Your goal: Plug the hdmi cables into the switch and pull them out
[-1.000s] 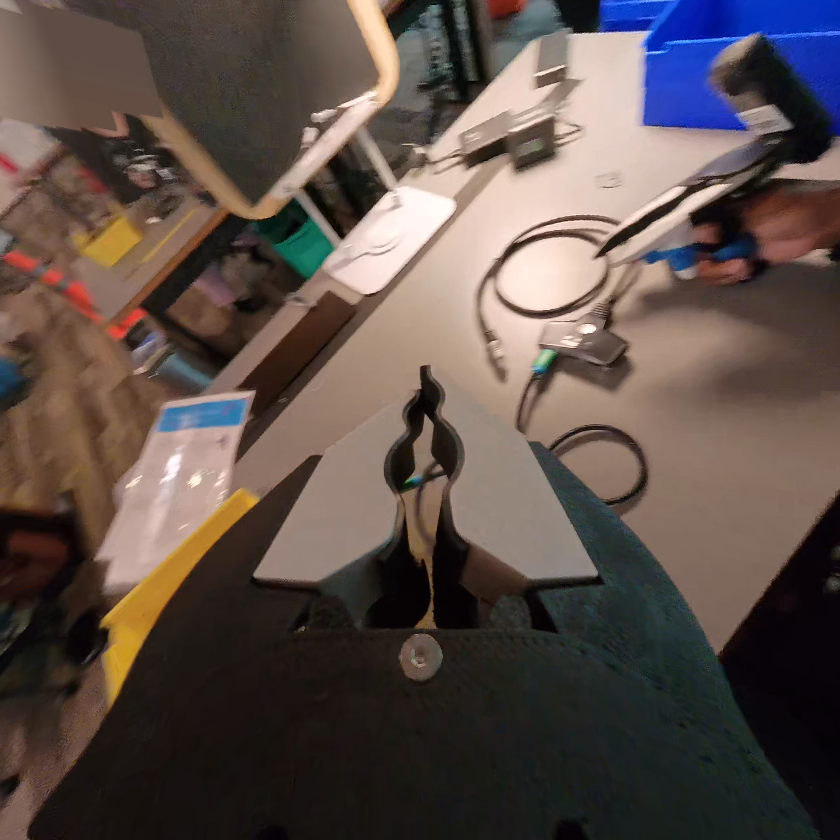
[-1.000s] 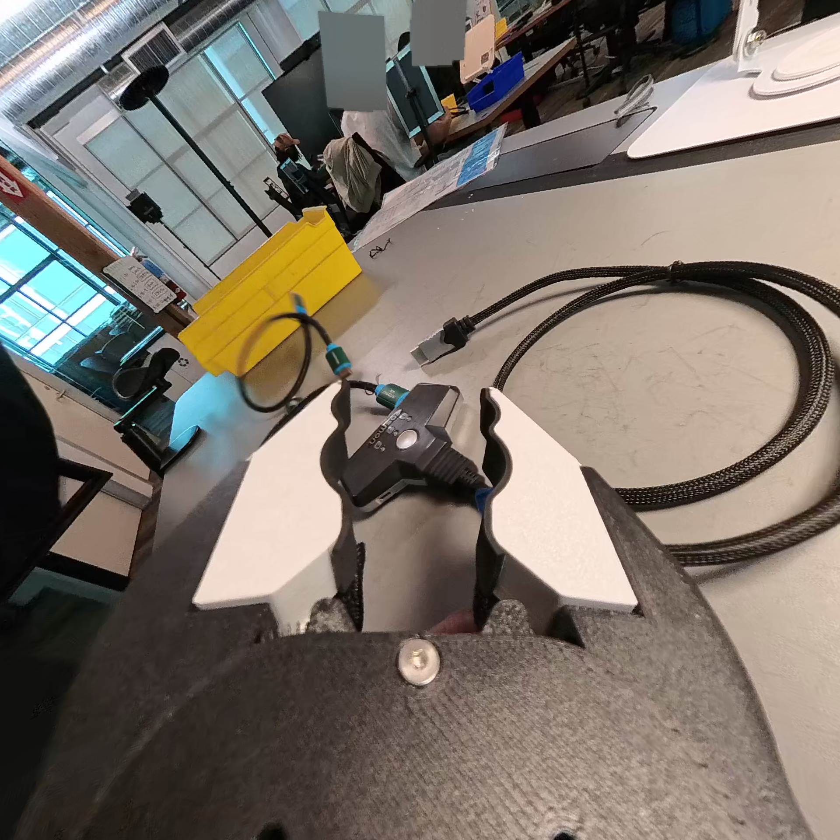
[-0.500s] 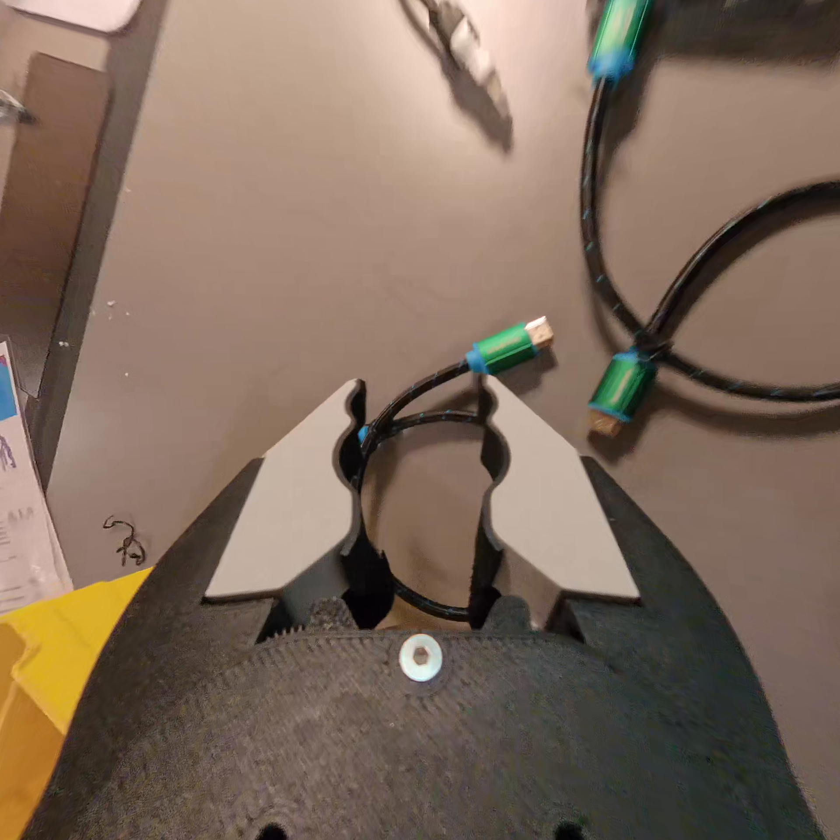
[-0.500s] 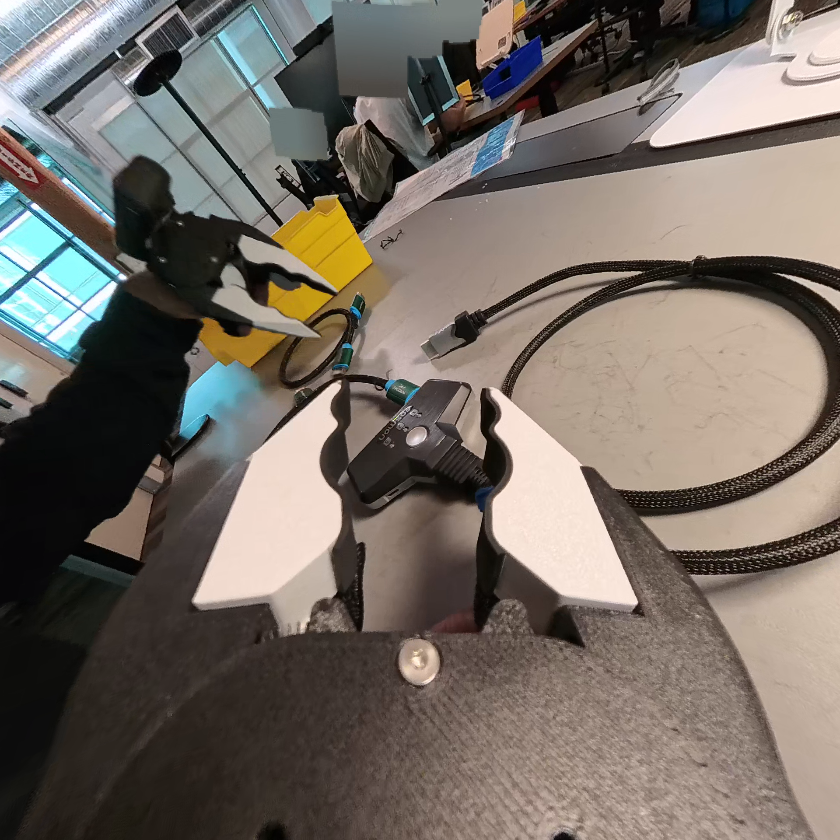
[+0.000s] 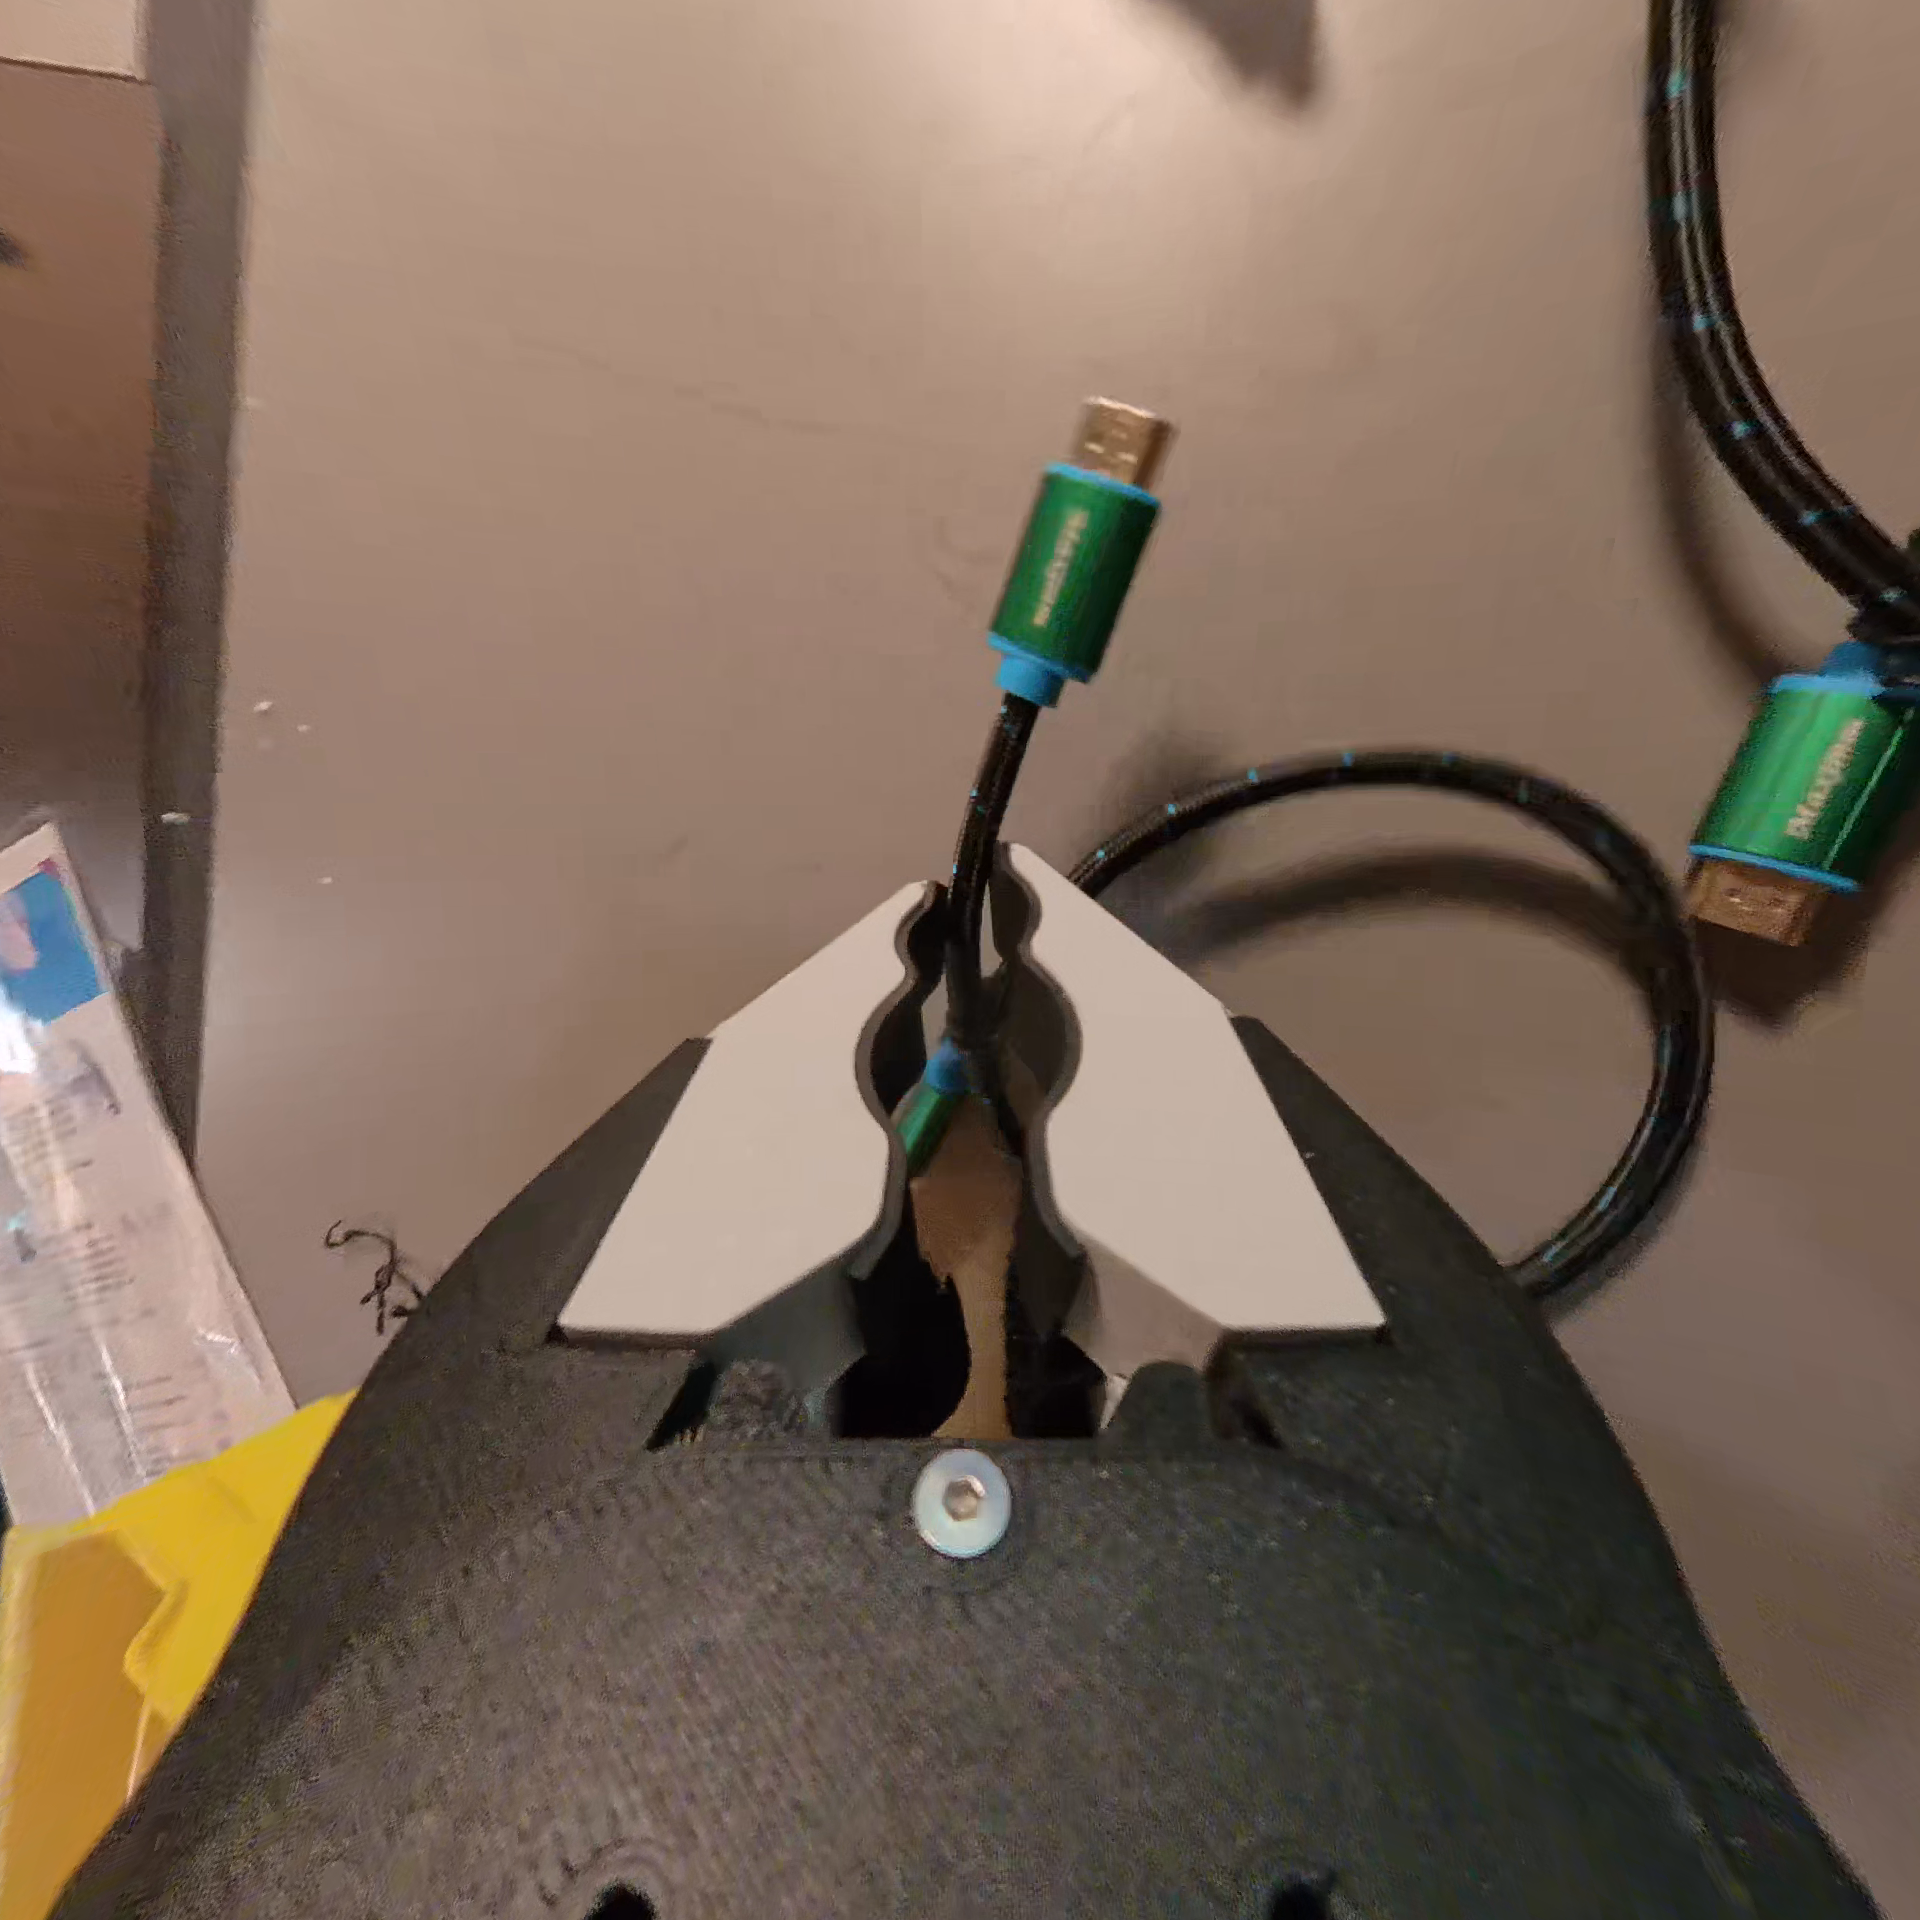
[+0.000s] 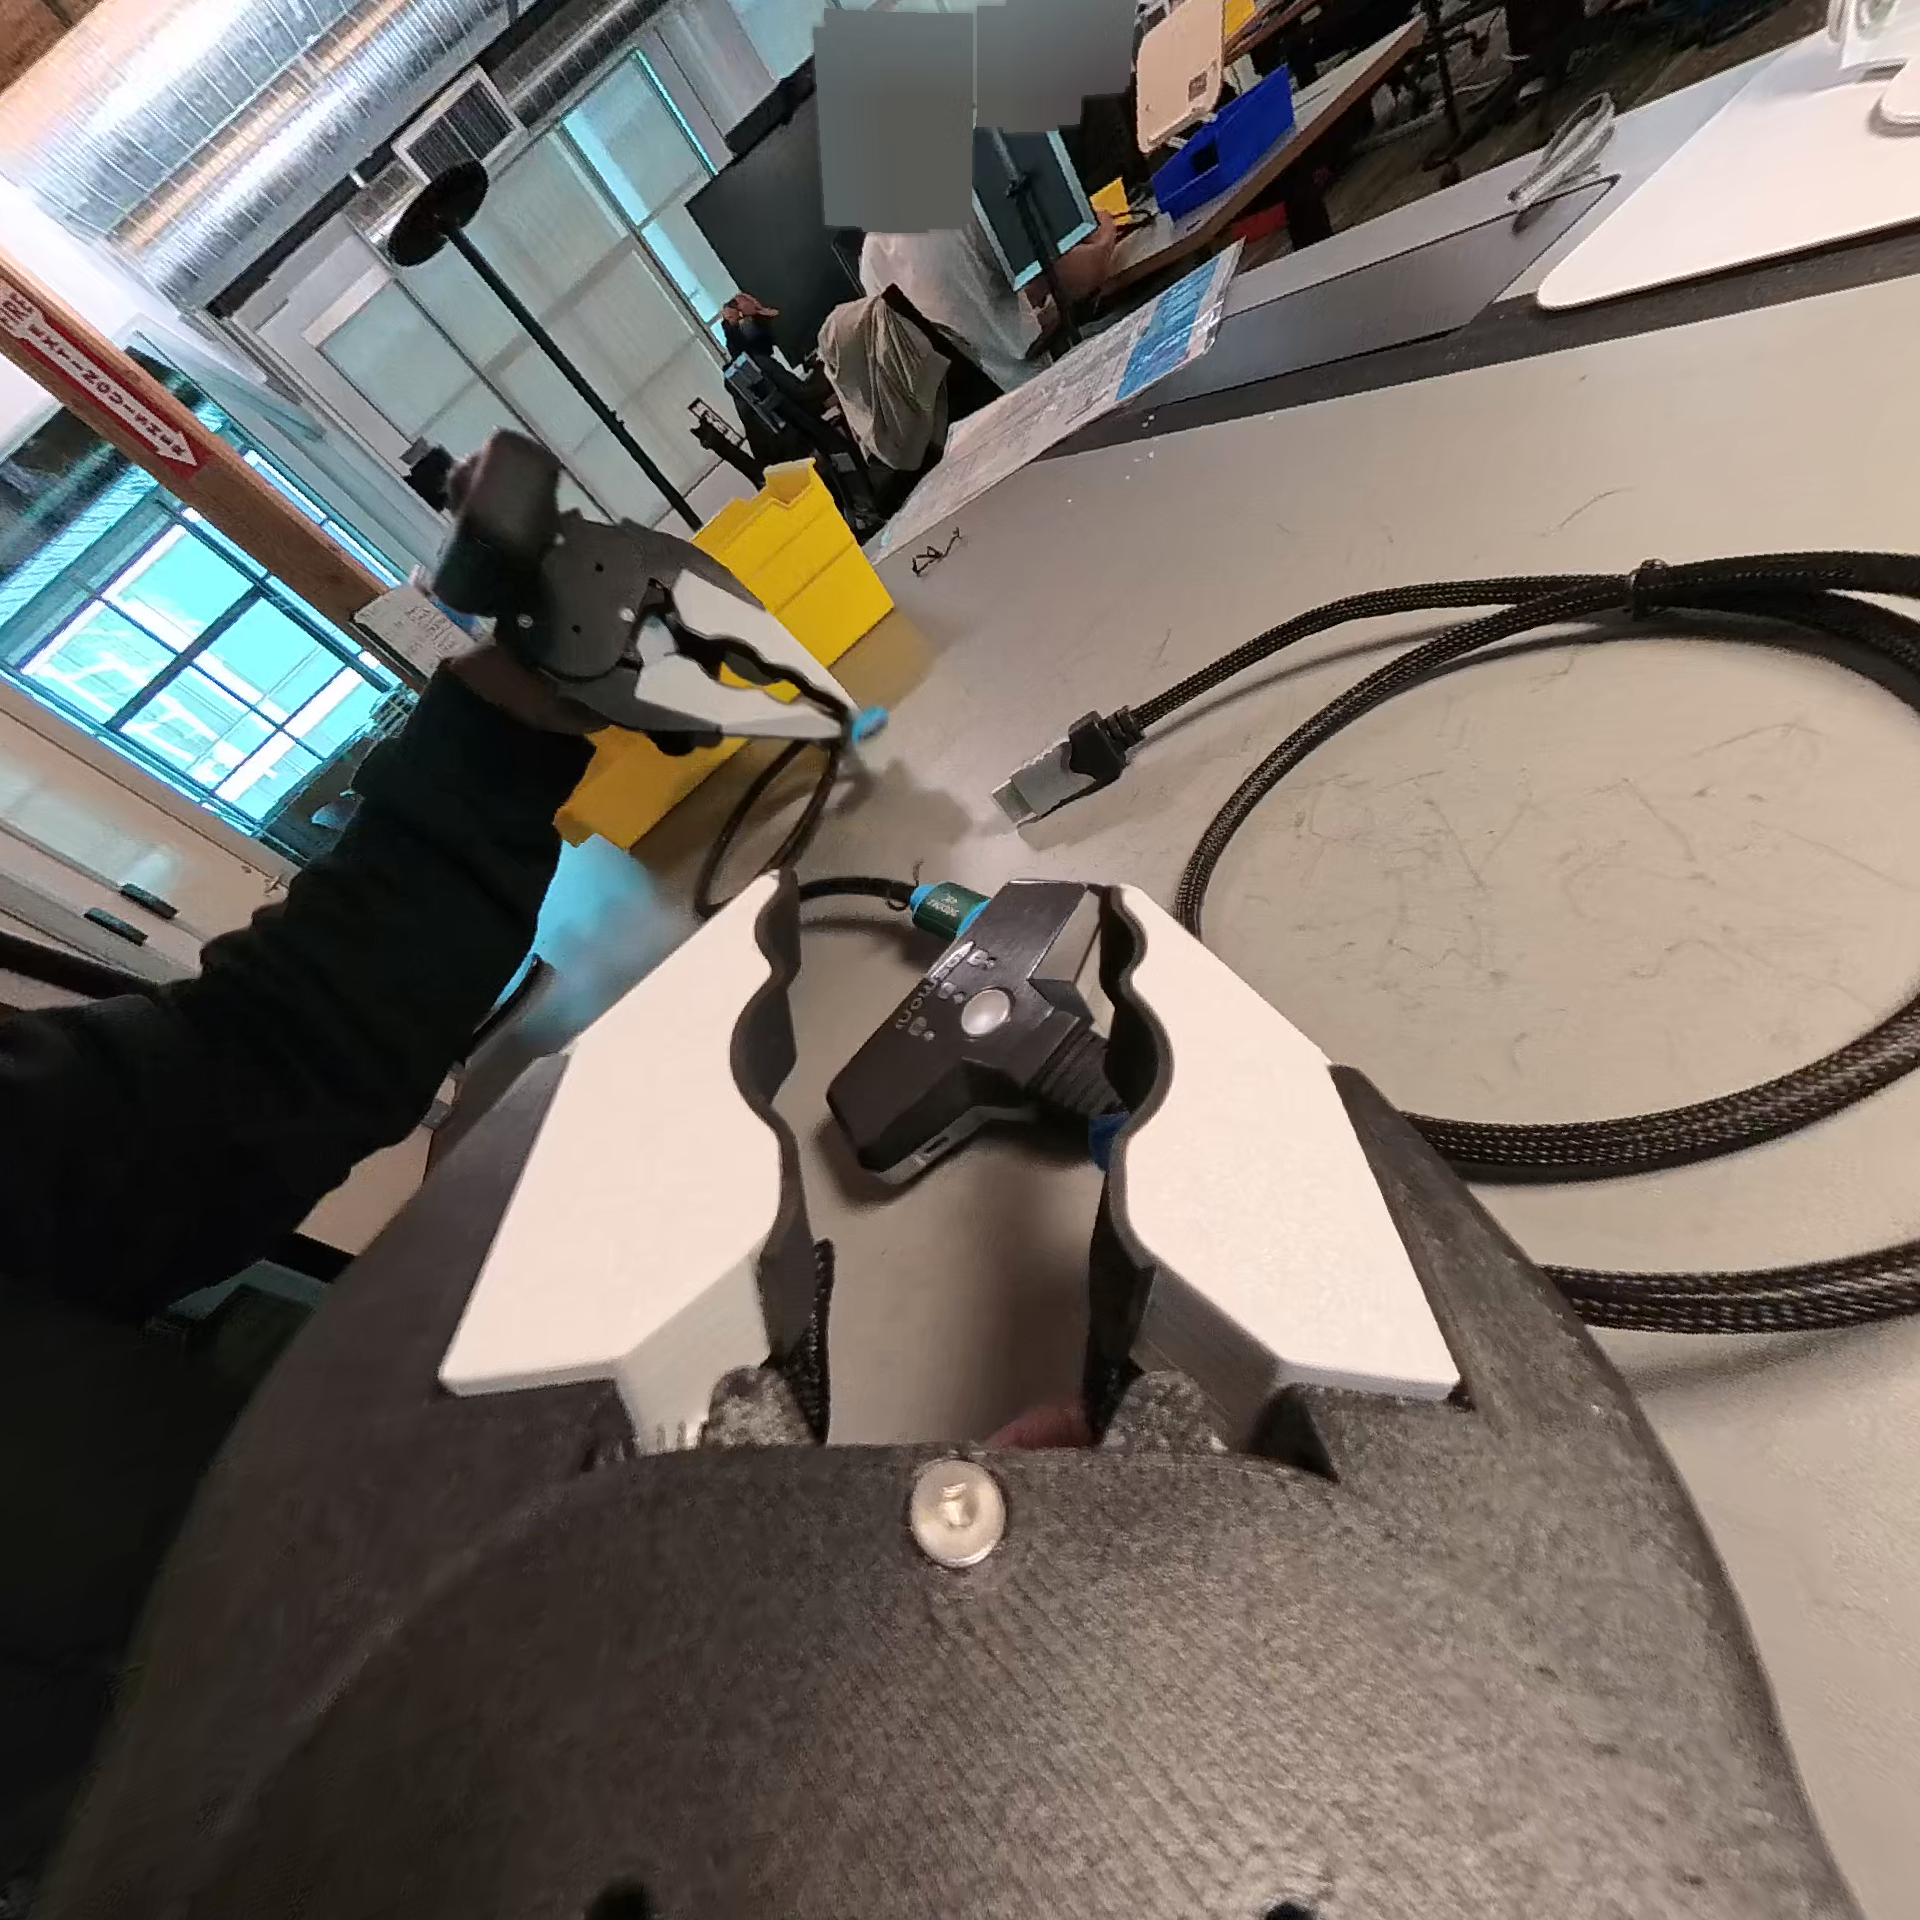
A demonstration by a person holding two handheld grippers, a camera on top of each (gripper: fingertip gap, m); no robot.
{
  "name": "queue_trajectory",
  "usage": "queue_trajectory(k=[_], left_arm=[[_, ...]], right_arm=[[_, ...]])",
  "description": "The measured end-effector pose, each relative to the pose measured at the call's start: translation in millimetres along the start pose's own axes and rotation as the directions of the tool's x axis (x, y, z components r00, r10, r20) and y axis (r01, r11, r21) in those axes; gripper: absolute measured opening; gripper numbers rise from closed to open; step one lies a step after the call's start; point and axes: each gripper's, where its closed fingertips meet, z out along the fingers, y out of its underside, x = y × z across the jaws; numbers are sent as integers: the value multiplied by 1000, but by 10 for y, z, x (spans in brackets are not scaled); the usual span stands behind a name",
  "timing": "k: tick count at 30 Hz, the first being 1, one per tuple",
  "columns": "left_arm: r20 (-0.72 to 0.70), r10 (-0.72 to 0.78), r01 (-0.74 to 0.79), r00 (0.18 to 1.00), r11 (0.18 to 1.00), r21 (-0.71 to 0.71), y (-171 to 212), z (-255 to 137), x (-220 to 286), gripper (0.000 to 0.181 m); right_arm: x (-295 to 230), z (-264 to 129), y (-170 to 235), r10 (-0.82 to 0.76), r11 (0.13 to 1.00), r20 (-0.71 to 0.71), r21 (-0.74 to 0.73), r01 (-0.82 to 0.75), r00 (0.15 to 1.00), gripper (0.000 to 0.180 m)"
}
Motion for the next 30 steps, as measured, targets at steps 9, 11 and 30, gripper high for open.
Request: queue_trajectory(k=[9,11,30], left_arm=[[313,-124,24,941,952,304,-691,-832,-281,7],[379,-131,-18,916,931,365,-937,-924,-180,7],[710,52,-379,702,872,310,-1940,-667,748,8]], right_arm=[[-69,-5,-29,-74,997,0,23,74,997,59],[-119,2,-34,-111,993,7,31,111,994,59],[-1045,187,-201,-482,870,41,145,472,875,43]])
